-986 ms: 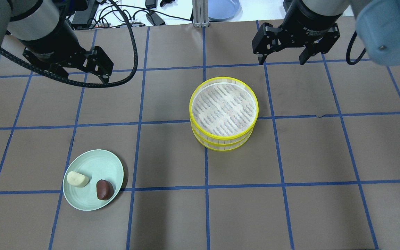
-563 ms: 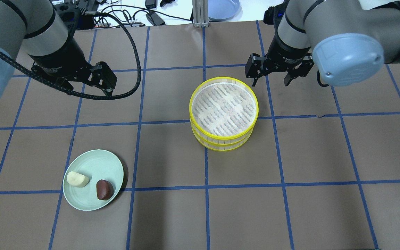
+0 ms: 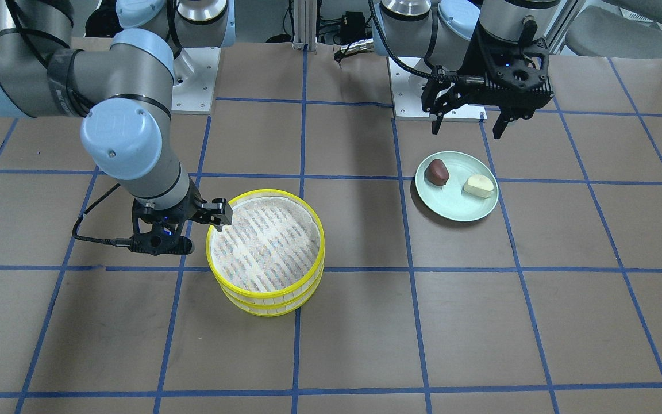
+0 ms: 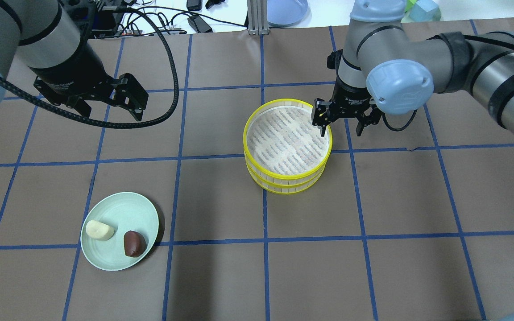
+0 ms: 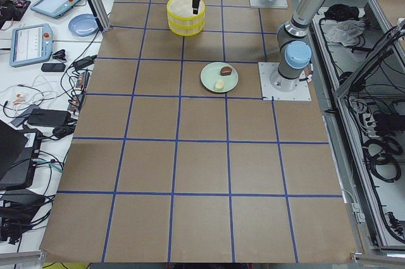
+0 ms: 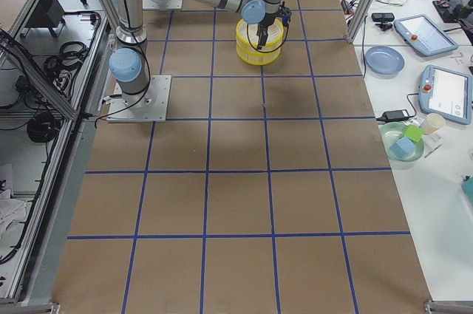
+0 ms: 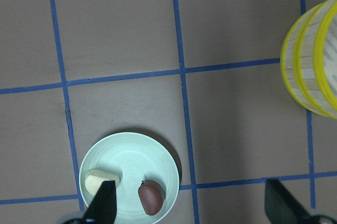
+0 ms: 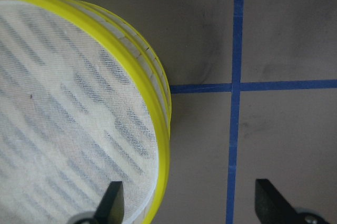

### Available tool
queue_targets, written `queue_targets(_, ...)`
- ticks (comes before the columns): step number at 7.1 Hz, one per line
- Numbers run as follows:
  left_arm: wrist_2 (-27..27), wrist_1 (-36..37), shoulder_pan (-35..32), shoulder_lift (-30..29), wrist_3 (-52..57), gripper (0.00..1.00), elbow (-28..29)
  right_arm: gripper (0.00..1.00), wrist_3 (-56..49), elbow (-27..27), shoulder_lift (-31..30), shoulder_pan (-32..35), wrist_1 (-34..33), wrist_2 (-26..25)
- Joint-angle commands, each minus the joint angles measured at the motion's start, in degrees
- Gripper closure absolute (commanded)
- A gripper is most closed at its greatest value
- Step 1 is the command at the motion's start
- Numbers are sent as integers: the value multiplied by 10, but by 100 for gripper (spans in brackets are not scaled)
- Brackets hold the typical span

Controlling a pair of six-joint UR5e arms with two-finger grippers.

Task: Place buns in different layers of steamer
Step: 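Grasp the rim of the top steamer tier with the right gripper and lift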

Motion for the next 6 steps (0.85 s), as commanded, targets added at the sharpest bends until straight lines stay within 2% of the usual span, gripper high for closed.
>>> queue_targets(1,-1,7,21,2,5,0,0,61,12,0,22,0,3,2)
queue_targets(2,2,3,27,3,6,0,-6,79,12,0,22,0,3,4)
queue_targets(6,1,-3,60,-9,9,0,-13,98,8,-1,21,0,5,10)
